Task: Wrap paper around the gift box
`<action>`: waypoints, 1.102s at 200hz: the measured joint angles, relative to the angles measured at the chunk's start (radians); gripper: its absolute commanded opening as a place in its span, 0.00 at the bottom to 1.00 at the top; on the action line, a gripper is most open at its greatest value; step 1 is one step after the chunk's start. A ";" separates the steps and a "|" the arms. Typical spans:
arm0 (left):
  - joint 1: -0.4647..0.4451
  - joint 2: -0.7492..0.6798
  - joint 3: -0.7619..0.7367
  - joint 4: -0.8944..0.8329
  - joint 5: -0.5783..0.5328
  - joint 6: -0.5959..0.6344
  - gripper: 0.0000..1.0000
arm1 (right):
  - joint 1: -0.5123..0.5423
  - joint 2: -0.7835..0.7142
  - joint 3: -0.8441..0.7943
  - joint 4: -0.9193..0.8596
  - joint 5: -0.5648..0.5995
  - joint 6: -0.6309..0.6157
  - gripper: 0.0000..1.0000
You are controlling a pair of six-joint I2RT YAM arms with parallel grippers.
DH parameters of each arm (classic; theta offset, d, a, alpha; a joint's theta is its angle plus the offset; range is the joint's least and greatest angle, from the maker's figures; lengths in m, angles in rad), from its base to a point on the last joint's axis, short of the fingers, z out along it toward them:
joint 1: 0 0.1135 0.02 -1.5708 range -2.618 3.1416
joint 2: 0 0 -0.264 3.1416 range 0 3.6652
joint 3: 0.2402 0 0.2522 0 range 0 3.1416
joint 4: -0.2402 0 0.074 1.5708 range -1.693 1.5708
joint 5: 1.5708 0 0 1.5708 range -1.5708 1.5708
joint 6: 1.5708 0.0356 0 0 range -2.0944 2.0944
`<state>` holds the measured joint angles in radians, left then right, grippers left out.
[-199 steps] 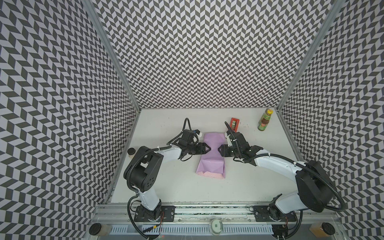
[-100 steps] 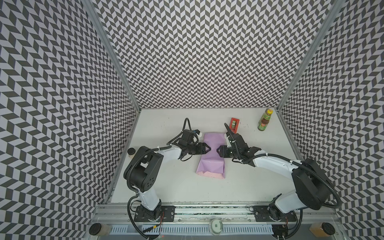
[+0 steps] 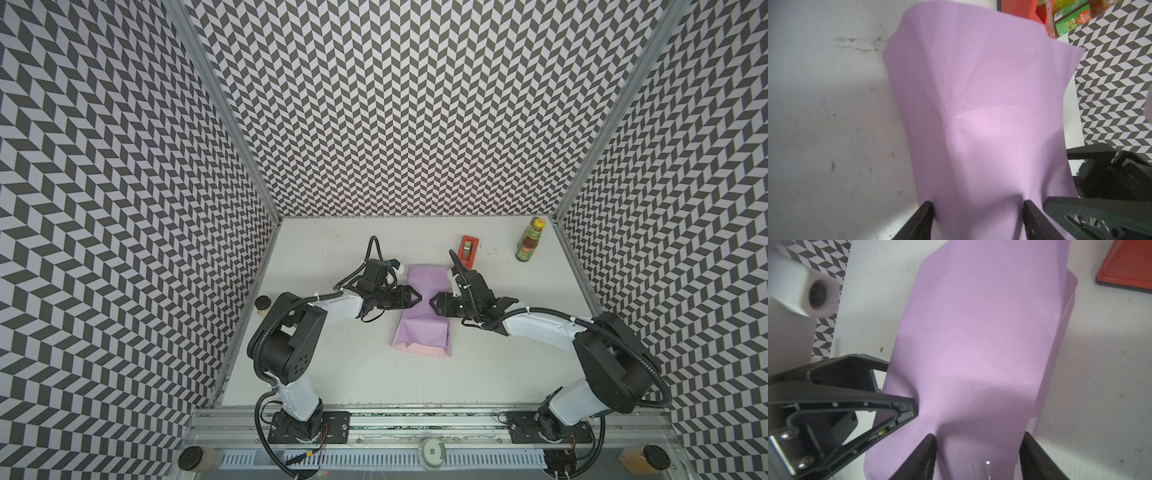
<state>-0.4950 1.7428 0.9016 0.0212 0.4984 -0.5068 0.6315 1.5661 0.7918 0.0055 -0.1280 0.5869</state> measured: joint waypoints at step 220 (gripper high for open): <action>0.000 0.000 0.000 0.000 -0.001 0.000 0.67 | -0.046 -0.069 -0.014 0.005 -0.084 -0.019 0.72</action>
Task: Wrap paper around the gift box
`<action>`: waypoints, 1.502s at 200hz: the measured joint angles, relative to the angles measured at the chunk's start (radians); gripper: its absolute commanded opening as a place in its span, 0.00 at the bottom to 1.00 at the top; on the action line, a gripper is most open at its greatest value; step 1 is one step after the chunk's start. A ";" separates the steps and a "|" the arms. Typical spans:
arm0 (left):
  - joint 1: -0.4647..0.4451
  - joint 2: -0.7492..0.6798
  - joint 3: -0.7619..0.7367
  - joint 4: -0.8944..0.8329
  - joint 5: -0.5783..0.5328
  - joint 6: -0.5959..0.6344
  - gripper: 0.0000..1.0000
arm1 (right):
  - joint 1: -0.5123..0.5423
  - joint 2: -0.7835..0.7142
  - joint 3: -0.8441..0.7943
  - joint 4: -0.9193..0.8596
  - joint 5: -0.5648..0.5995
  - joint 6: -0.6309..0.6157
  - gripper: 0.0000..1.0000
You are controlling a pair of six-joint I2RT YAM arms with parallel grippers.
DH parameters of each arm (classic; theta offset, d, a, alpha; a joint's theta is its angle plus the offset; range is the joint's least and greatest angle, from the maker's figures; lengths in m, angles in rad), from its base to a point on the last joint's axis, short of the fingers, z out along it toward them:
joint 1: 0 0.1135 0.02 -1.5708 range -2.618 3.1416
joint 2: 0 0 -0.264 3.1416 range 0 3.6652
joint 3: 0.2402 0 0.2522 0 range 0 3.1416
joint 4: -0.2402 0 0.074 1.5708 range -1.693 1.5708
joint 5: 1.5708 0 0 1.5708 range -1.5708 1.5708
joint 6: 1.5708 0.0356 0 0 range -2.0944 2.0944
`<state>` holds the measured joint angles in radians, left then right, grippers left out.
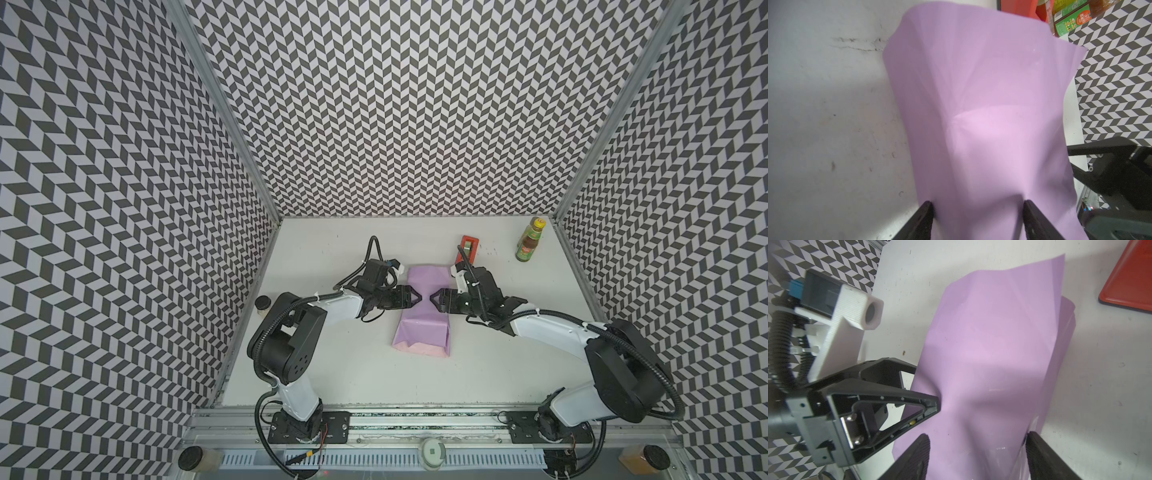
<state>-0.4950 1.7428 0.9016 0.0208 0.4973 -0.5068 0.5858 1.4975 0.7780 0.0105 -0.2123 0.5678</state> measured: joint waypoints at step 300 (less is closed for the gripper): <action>0.000 -0.002 0.000 0.000 0.002 0.000 0.70 | 0.221 0.130 0.251 -0.347 0.480 -0.012 0.80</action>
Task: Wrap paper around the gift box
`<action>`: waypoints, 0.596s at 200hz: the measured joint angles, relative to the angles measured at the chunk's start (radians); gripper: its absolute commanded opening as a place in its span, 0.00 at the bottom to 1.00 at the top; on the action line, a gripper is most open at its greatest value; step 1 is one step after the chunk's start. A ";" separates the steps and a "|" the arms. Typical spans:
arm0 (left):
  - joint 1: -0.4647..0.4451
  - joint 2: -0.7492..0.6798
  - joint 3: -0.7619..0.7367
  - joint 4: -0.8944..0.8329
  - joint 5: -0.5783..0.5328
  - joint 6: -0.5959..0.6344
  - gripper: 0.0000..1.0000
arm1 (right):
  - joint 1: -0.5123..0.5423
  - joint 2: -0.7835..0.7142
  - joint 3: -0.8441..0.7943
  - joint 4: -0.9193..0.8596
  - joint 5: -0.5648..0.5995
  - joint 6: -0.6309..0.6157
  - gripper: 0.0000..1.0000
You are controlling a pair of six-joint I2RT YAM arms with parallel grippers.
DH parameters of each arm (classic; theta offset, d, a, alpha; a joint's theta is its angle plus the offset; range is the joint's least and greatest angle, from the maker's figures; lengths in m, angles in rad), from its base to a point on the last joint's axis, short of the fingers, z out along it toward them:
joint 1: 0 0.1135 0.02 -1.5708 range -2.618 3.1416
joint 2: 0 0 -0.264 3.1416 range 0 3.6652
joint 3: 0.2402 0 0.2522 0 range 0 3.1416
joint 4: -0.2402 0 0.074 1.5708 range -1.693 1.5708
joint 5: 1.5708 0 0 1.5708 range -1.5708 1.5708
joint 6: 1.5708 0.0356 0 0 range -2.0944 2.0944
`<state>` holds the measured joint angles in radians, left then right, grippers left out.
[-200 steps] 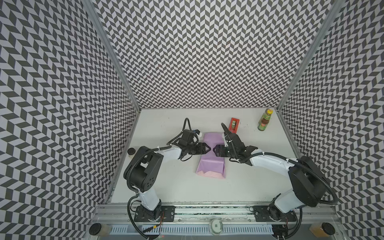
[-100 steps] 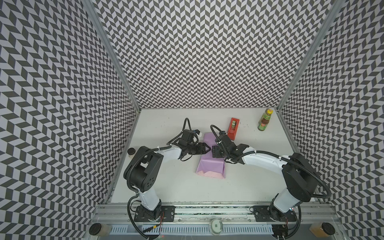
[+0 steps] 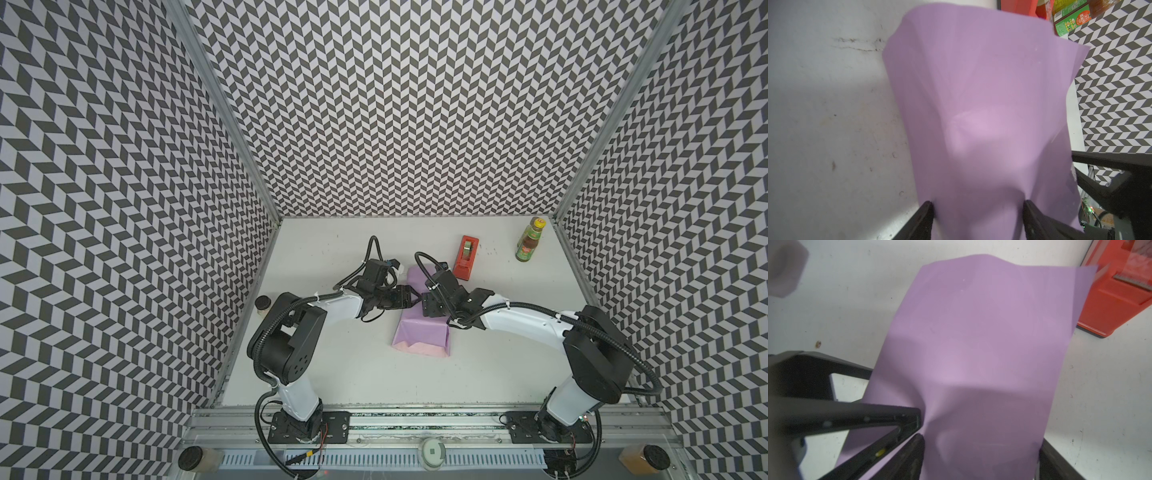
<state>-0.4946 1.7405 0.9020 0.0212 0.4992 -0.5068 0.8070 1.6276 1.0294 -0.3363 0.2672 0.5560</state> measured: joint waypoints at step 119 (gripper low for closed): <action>0.097 -0.042 -0.026 -0.034 0.111 -0.064 0.85 | -0.243 -0.106 -0.227 0.313 -0.494 0.006 0.81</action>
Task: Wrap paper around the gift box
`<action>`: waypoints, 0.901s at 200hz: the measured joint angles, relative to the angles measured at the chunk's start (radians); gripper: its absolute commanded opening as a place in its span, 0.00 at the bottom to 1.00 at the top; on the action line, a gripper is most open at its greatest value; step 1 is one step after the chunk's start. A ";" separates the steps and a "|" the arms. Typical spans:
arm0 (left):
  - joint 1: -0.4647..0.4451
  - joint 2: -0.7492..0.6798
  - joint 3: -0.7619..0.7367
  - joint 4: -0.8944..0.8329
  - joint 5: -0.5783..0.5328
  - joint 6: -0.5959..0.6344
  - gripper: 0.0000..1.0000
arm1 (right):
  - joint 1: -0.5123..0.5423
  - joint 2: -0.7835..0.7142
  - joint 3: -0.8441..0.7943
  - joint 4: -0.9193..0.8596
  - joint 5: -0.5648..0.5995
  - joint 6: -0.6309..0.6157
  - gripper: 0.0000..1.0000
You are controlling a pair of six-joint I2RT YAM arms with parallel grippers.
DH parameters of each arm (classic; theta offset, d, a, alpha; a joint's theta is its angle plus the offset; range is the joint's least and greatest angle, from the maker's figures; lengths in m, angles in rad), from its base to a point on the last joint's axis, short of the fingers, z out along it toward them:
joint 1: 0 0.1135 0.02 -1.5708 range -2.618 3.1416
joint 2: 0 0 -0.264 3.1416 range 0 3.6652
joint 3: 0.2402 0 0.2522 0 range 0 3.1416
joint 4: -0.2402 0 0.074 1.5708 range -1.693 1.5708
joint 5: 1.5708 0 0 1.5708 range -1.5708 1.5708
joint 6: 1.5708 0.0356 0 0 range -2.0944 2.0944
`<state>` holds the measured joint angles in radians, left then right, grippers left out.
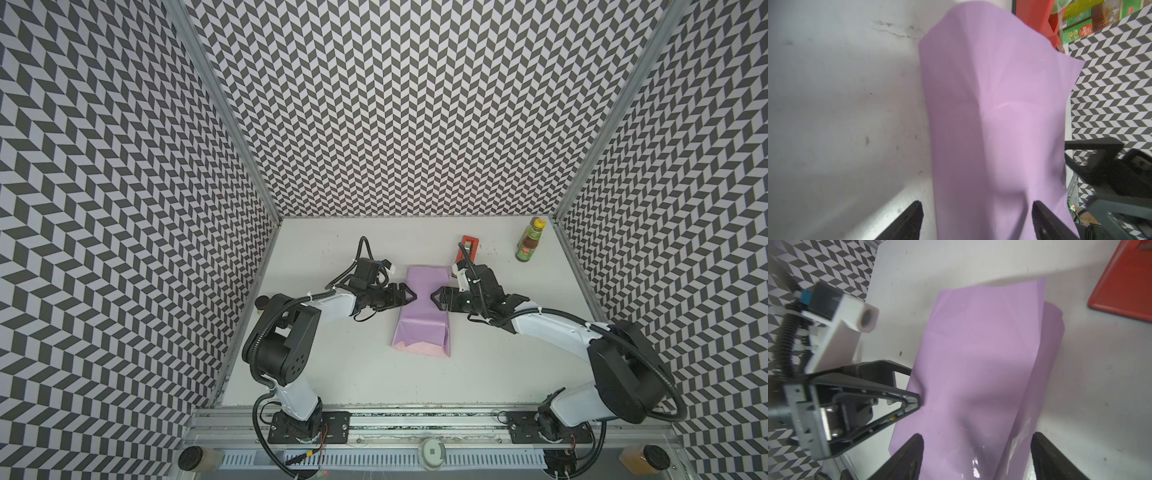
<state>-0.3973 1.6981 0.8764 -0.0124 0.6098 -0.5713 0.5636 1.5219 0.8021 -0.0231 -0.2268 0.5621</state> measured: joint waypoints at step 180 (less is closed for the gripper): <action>0.032 -0.026 -0.070 0.087 0.034 -0.107 0.76 | -0.026 0.291 0.265 0.068 -0.111 -0.061 0.79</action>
<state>-0.3649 1.6718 0.8062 0.0750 0.6434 -0.6785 0.5377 1.8130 1.0672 0.0448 -0.3378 0.5014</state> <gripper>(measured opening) 0.749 0.779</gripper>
